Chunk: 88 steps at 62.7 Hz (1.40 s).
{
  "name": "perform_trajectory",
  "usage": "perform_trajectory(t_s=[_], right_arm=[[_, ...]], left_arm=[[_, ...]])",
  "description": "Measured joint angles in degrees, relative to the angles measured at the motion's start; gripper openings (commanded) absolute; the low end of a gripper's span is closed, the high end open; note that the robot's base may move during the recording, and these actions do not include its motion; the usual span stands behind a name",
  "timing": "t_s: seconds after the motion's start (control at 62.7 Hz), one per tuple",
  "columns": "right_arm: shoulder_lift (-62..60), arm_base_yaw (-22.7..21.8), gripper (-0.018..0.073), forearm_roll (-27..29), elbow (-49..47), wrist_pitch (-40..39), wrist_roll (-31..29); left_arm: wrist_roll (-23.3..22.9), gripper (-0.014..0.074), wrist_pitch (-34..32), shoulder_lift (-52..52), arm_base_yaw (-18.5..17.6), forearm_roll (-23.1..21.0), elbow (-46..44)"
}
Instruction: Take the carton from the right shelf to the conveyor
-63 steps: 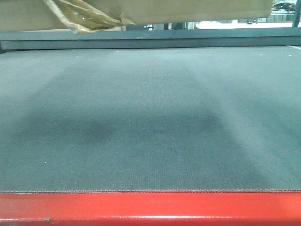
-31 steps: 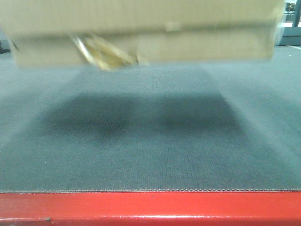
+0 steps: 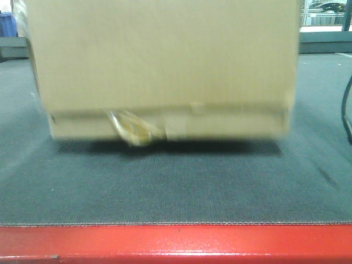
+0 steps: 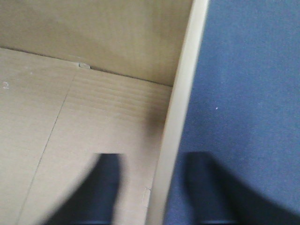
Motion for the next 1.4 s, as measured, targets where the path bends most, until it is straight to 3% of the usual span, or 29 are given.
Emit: perform_trajectory(t_s=[0.064,0.112,0.335,0.447,0.543,0.686,0.766,0.862,1.037,1.245,1.405], right_arm=[[0.0,0.0,0.0581,-0.2,-0.2,0.0,0.0],[0.0,-0.1,0.0571,-0.3,-0.6,0.0,0.0],[-2.1,-0.1,0.0565,-0.3,-3.5,3.1,0.0],[-5.9,-0.1,0.0460,-0.3,-4.1,4.1,0.0],[-9.6,-0.1,0.0242,-1.1,-4.3,5.3,0.0],[-14.2,-0.1,-0.0066,-3.7,-3.6,7.0,0.0],[-16.8,-0.1,-0.0071,-5.6,-0.8,7.3,0.0],[-19.5,-0.5,-0.0069,-6.9,4.4,6.5,0.0],[-24.7,-3.6,-0.0069,-7.1,17.0,0.7,2.6],[-32.4,-7.1,-0.0069,-7.5,34.2,-7.6,3.5],[-40.6,-7.2,-0.0069,-7.6,49.4,-15.9,3.6]], left_arm=[[0.0,0.0576,-0.2,0.0,0.1,0.2,0.0],[0.0,0.0620,-0.2,0.0,0.1,0.3,-0.3],[0.0,0.0608,1.6,-1.9,0.1,0.3,-2.9],[0.7,0.0577,2.3,-5.4,0.1,0.3,-3.4],[2.3,0.0448,3.7,-8.9,0.2,0.3,-3.4],[3.6,0.0137,4.0,-14.0,2.1,0.3,-1.1],[3.7,-0.0039,3.6,-16.5,3.9,-0.3,2.2],[3.9,0.0009,1.8,-19.7,6.4,-2.0,7.9],[3.9,0.0013,-3.7,-26.1,10.0,-3.6,20.3],[3.9,0.0013,-13.0,-35.2,10.7,-4.1,37.8],[3.9,0.0013,-21.5,-44.3,10.7,-4.4,51.6]])
